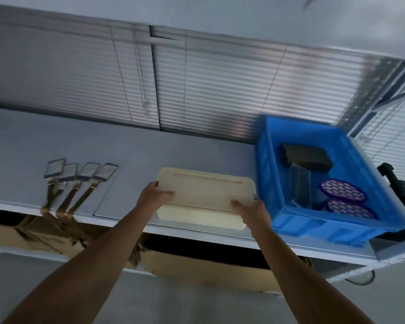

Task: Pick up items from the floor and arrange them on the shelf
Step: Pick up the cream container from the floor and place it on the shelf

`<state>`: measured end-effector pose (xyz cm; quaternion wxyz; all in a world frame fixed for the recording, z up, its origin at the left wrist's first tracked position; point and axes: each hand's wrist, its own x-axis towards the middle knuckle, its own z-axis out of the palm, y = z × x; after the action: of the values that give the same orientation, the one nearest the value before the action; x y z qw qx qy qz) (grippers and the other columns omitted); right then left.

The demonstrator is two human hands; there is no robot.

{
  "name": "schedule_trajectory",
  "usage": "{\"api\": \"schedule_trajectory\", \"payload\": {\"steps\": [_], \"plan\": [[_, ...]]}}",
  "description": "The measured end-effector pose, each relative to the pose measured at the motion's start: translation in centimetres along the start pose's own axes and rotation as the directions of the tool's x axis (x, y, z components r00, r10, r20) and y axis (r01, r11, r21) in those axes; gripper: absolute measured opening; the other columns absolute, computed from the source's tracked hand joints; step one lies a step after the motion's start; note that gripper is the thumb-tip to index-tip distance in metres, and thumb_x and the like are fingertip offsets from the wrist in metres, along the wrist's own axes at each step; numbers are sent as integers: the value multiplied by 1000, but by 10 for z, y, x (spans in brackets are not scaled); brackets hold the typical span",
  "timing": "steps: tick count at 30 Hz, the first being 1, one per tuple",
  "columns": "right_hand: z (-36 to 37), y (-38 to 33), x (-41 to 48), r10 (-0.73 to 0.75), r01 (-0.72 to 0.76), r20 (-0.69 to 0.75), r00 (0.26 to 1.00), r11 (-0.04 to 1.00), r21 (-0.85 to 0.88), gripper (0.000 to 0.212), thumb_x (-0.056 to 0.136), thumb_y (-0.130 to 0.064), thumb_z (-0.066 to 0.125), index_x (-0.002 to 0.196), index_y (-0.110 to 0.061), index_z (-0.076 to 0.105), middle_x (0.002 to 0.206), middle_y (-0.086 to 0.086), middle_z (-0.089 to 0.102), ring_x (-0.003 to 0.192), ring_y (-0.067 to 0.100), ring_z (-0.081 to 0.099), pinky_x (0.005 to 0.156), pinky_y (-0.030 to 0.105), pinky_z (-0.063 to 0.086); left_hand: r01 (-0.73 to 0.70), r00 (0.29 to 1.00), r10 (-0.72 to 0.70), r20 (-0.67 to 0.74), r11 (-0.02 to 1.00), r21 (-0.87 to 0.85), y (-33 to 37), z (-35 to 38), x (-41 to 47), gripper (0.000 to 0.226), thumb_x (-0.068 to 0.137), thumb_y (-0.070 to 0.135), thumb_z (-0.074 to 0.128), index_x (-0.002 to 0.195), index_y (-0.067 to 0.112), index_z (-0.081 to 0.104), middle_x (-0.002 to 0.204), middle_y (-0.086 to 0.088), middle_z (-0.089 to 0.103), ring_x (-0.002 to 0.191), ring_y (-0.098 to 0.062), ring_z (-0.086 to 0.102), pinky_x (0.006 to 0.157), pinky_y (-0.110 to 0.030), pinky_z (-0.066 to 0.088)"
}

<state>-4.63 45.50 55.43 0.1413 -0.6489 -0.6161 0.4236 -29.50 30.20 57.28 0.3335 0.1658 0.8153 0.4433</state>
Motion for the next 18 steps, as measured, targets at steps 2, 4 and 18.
{"api": "schedule_trajectory", "payload": {"steps": [2,4,18], "plan": [[7,1,19,20,-20,-7,1000,997,73,94,43,-75,70,117,-20,56,99,12,73,87,34,71,77,48,61,-26,1000,26,-11,999,-37,1,2,8,87,55,34,78,135,11,52,122,-5,63,108,-28,61,95,-43,51],[5,-9,14,47,-44,-13,999,982,183,93,46,-67,74,121,-18,53,96,11,72,81,30,71,77,49,61,-47,998,42,-48,995,-94,-3,4,14,81,65,28,81,138,11,49,123,-6,62,111,-30,61,93,-42,50],[16,-41,56,90,-90,25,996,859,504,34,94,-33,64,116,-10,55,85,6,63,86,31,65,78,41,51,-20,997,5,-74,977,-210,17,43,77,44,88,36,63,125,13,57,115,-23,67,105,-42,65,84,-46,54]]}}
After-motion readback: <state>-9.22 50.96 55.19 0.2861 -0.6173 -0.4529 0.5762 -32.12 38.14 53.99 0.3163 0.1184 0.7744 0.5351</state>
